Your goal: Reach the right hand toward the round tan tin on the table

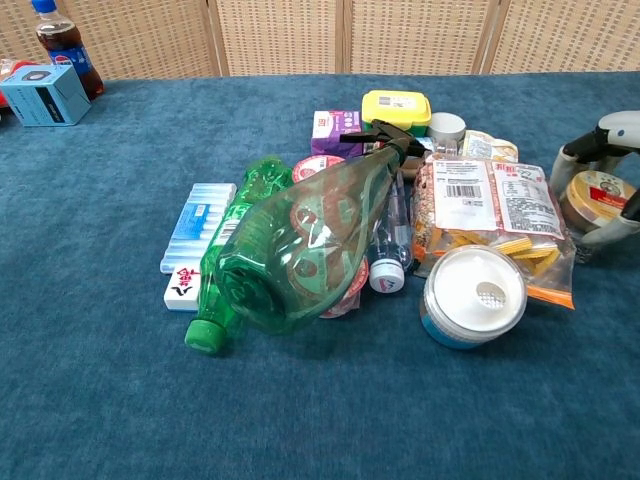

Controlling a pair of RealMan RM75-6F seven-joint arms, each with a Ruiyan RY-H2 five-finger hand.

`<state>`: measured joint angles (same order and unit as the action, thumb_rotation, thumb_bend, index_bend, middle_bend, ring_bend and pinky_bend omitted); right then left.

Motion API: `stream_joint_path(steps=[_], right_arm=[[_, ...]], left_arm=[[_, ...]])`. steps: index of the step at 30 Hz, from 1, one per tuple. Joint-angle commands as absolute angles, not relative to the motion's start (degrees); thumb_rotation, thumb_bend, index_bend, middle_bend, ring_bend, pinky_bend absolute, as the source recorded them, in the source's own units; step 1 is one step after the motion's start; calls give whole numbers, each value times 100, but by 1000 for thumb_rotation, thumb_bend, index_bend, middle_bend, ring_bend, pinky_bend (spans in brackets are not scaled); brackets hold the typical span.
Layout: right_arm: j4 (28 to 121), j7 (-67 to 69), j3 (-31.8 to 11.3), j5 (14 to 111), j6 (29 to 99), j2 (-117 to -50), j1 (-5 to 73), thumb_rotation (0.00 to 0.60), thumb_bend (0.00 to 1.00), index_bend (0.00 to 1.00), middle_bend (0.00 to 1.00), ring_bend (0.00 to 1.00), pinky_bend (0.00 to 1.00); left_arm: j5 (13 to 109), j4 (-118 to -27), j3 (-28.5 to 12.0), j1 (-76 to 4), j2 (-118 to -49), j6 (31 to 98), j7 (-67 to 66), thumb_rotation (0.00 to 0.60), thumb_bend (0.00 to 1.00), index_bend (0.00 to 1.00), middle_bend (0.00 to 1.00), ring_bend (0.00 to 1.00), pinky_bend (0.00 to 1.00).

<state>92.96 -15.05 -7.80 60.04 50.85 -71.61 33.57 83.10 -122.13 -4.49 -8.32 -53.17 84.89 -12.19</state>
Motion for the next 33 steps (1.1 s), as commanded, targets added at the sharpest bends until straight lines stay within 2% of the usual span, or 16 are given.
stream_joint_path(steps=[1, 11, 24, 33], right_arm=[[9307, -1467, -787, 5977, 5125, -7135, 3346, 600, 0, 470, 826, 727, 418], [9455, -1218, -969, 6069, 5431, -6894, 3296, 600, 0, 502, 865, 765, 419], [10154, -521, -1567, 6512, 6166, -6374, 3205, 600, 0, 505, 870, 789, 418], [10312, -347, -1618, 6754, 6393, -6373, 3170, 600, 0, 504, 871, 791, 418]], left_arm=[[8316, -12203, -459, -833, -5330, 8494, -1207, 600, 409, 247, 327, 71, 0], [8309, -12195, -479, -882, -5381, 8422, -1231, 600, 409, 247, 325, 69, 0], [8426, -12188, -426, -871, -5434, 8404, -1206, 600, 410, 248, 325, 69, 0], [8449, -12168, -381, -801, -5419, 8456, -1159, 600, 411, 247, 325, 69, 0]])
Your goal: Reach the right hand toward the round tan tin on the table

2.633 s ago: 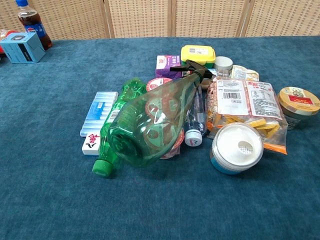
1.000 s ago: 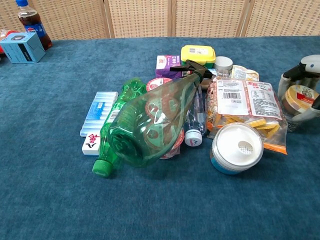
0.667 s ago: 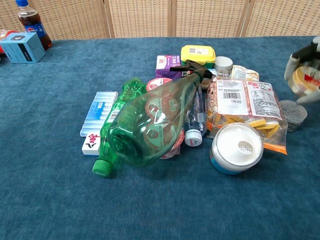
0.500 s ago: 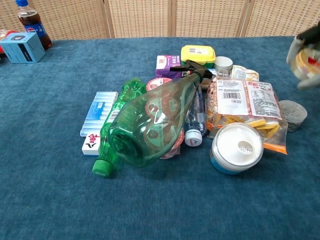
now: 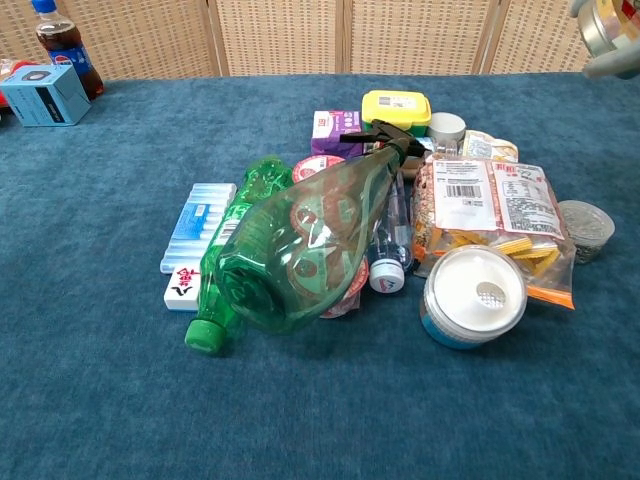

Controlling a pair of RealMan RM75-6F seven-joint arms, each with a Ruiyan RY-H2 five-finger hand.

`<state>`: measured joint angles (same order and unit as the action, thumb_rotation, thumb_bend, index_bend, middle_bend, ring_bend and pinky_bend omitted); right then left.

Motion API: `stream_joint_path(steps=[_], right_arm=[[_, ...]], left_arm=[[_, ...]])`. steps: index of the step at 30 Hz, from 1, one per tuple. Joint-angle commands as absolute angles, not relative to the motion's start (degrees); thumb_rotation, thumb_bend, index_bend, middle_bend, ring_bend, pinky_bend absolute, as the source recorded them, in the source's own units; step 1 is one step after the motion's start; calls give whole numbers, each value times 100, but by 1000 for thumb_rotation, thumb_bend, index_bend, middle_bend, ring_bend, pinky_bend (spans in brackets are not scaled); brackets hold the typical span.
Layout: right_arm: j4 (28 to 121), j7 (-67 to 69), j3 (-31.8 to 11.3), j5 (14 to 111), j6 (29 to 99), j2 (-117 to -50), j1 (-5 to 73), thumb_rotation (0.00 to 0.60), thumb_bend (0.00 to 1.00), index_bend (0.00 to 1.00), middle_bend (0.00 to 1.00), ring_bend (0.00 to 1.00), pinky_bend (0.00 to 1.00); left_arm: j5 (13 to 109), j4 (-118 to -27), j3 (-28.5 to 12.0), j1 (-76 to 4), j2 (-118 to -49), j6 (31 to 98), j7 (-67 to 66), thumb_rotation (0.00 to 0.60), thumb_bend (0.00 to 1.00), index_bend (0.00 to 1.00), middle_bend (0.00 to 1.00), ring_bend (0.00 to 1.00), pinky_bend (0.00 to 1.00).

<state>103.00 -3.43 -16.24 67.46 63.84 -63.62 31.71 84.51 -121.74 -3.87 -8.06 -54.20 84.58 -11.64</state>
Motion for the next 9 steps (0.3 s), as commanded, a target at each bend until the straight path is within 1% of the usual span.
stream_joint_path(steps=[1, 9], right_arm=[[10314, -353, -1613, 6752, 6392, -6380, 3174, 600, 0, 504, 871, 791, 419], [10344, -399, -1570, 6748, 6443, -6417, 3158, 600, 0, 504, 870, 790, 418]], left_arm=[[8451, -12166, -380, -799, -5418, 8455, -1152, 600, 410, 247, 325, 69, 0], [8446, -12124, -394, -818, -5414, 8415, -1103, 600, 409, 247, 326, 69, 0]])
